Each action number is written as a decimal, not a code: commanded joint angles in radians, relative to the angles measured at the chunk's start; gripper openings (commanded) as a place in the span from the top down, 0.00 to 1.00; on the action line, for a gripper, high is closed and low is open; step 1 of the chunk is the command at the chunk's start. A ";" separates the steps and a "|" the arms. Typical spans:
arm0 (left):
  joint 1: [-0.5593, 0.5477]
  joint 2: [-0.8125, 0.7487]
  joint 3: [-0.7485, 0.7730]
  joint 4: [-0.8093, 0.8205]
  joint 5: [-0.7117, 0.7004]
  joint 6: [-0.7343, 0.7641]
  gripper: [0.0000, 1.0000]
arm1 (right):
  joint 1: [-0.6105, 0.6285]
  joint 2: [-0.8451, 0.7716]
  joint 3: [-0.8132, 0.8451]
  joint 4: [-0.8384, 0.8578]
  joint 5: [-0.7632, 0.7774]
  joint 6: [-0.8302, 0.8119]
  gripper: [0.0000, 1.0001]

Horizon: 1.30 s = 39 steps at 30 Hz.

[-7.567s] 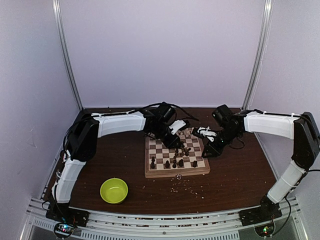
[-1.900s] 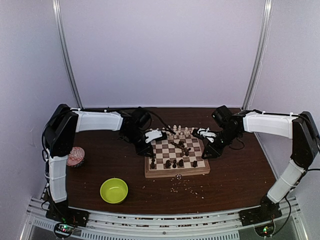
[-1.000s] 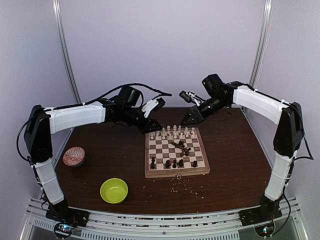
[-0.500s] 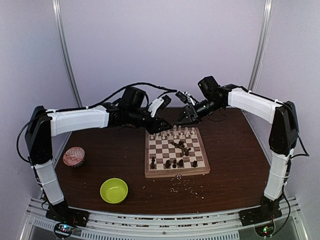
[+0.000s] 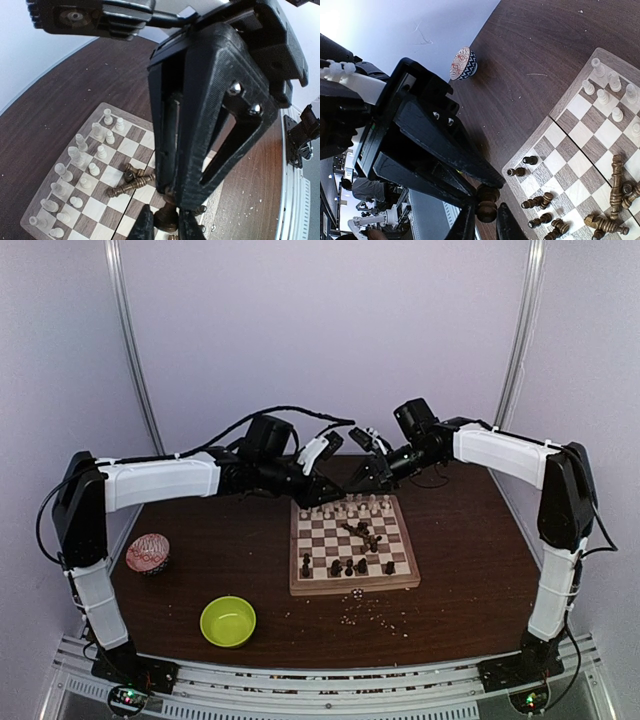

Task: Set up the chess pieces on the board
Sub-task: Pass from the left arm to the right, then place the pawn at a7.

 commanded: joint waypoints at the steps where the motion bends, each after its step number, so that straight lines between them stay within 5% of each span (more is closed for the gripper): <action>1: -0.008 0.012 0.018 0.058 0.016 -0.005 0.86 | 0.007 -0.014 -0.032 0.076 -0.044 0.047 0.85; 8: -0.009 0.013 0.021 0.057 0.015 0.004 0.78 | 0.006 -0.014 -0.033 0.064 -0.013 0.030 0.91; 19: -0.006 -0.049 -0.054 0.033 -0.053 0.038 0.53 | -0.061 -0.112 -0.076 -0.204 0.207 -0.326 0.92; 28: 0.023 -0.090 -0.141 0.037 -0.073 0.025 0.52 | -0.067 -0.302 -0.372 -0.231 0.530 -0.600 0.92; 39: 0.029 -0.083 -0.140 0.029 -0.087 0.011 0.52 | 0.010 -0.320 -0.547 -0.124 0.708 -0.673 0.92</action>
